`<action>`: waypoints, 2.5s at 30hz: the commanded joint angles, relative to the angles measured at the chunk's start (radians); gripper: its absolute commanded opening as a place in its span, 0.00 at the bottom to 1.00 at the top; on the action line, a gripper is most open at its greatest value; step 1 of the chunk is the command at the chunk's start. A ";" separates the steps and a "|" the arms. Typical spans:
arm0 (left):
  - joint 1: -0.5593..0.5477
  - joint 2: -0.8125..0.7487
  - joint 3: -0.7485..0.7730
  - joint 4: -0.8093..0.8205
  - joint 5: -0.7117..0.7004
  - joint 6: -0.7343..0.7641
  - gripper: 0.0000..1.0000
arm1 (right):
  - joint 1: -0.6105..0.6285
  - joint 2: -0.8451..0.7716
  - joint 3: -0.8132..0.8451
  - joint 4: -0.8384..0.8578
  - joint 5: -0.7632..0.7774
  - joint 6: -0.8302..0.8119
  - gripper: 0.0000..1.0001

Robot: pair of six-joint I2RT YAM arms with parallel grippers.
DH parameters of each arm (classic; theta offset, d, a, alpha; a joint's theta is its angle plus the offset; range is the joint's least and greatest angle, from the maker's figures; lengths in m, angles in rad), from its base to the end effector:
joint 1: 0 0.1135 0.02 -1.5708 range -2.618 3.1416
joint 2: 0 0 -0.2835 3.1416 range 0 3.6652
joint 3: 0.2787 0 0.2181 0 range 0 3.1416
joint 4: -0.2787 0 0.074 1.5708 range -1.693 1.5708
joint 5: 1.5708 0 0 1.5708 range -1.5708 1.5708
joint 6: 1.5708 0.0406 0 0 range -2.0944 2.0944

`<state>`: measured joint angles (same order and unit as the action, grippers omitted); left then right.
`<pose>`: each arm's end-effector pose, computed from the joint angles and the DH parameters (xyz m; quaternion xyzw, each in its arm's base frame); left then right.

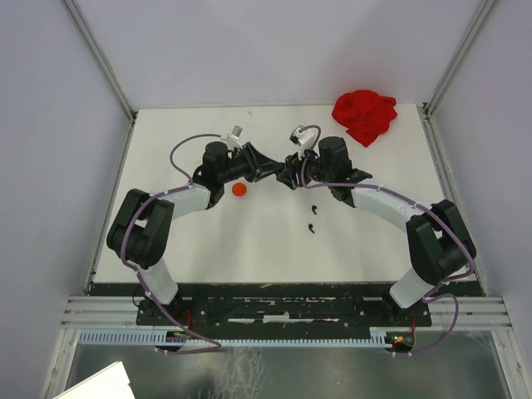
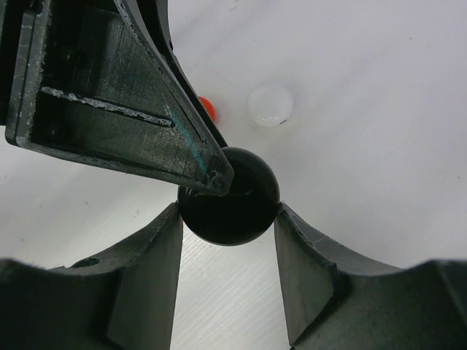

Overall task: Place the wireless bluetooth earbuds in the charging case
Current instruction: Pick up the charging case at the center of the board.

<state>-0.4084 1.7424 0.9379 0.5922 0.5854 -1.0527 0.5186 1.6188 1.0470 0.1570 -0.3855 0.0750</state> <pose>0.3237 -0.1645 0.2606 -0.0639 0.7640 -0.5686 0.2982 0.2917 0.1840 0.2887 -0.2829 0.7789 0.3103 0.4659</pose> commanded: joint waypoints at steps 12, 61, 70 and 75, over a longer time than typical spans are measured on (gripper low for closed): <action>-0.007 0.005 0.038 0.024 0.016 0.050 0.44 | -0.009 -0.006 0.033 0.039 -0.021 0.009 0.28; 0.009 -0.043 -0.008 0.047 -0.039 0.023 0.48 | -0.010 -0.016 -0.003 0.041 -0.046 0.023 0.28; 0.009 -0.031 -0.007 0.062 -0.026 0.019 0.37 | -0.009 -0.014 0.000 0.044 -0.046 0.022 0.28; 0.009 -0.027 -0.006 0.070 -0.022 0.015 0.30 | -0.010 -0.013 0.000 0.046 -0.045 0.022 0.28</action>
<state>-0.4015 1.7405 0.9291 0.6094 0.5529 -1.0531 0.5144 1.6188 1.0428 0.1566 -0.4107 0.0856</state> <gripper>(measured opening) 0.323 0.567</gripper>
